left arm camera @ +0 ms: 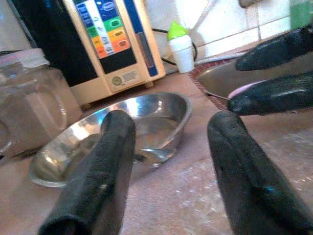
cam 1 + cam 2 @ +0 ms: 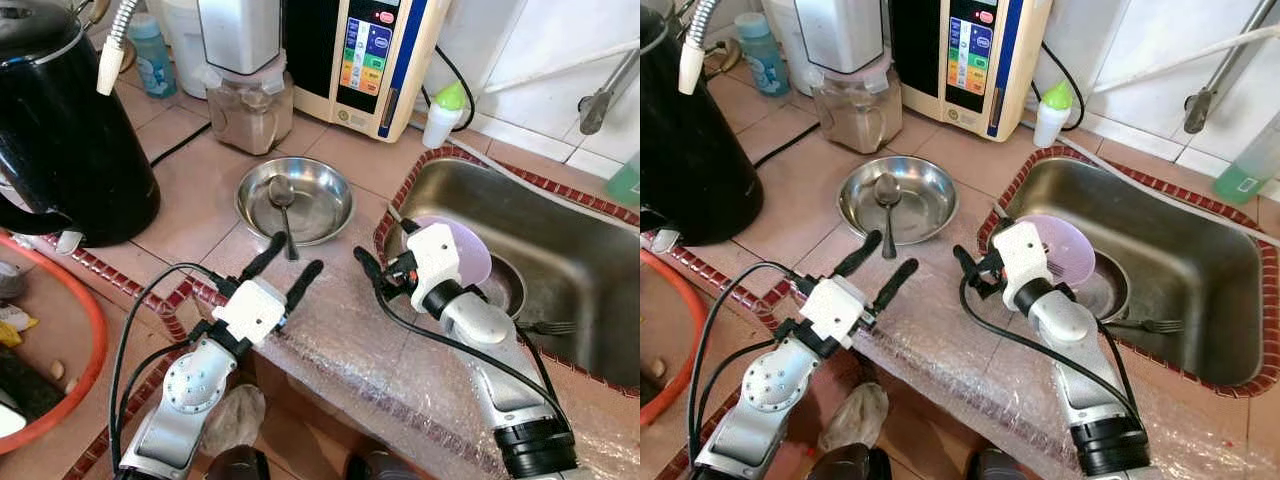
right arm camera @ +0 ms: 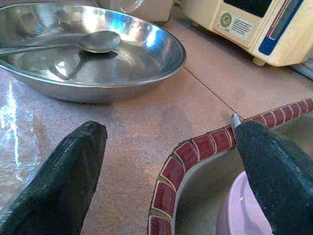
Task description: Kitchen organization
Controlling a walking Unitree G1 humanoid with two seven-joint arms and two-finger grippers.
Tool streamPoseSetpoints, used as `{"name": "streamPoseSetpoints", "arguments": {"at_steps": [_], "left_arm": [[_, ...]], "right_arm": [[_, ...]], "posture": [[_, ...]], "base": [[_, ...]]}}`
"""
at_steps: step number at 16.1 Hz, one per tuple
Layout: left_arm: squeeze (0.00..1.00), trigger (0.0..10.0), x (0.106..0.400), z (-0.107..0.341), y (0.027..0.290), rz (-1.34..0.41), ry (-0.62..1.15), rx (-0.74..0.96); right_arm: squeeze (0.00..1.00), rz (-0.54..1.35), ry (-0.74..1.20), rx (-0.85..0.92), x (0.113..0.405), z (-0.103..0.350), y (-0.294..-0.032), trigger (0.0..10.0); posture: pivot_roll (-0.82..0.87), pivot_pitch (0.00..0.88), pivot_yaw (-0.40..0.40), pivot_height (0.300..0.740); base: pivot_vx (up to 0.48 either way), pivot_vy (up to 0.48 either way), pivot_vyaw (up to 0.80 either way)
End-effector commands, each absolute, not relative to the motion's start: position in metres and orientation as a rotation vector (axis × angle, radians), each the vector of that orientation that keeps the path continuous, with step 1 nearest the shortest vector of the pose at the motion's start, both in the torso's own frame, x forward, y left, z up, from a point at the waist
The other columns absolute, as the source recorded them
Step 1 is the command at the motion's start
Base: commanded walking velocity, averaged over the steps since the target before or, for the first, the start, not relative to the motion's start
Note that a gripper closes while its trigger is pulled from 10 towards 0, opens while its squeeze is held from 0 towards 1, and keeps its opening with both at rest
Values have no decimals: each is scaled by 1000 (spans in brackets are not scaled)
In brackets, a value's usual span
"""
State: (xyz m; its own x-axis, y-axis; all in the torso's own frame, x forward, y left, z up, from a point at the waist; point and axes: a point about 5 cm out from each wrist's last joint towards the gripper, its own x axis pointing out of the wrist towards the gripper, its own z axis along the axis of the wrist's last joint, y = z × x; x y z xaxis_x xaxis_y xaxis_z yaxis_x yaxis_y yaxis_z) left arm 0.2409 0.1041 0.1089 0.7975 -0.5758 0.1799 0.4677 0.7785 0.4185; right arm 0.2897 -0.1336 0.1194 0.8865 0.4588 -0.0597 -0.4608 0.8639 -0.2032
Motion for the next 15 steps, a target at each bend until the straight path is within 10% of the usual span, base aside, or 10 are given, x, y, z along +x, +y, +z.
{"name": "streamPoseSetpoints", "arguments": {"at_steps": [1, 7, 8, 9, 10, 15], "left_arm": [[1000, 10000, 240, 104, 100, -613, -298, 394], [1000, 10000, 263, 92, 115, -533, -246, 491], [0, 10000, 270, 94, 120, -508, -241, 489], [0, 10000, 271, 94, 120, -507, -240, 487], [0, 0, 275, 95, 122, -499, -250, 491], [0, 0, 277, 92, 118, -538, -257, 495]], "right_arm": [[0, 469, 10, -222, 289, 119, -137, 10000], [0, 465, 6, -228, 290, 120, -137, 10000], [0, 469, 4, -228, 291, 120, -136, 10000], [0, 471, 4, -229, 291, 120, -135, 10000], [0, 475, 2, -232, 292, 121, -135, 10000], [0, 474, -2, -233, 293, 122, -134, 10000]], "posture": [[-1, 88, -47, 740], [-7, 75, -50, 740], [-6, 74, -52, 740], [-6, 74, -52, 740], [-6, 74, -53, 740], [-9, 73, -50, 740]], "base": [[0, 0, 0], [0, 0, 0], [0, 0, 0], [0, 0, 0], [0, 0, 0], [0, 0, 0]]}}
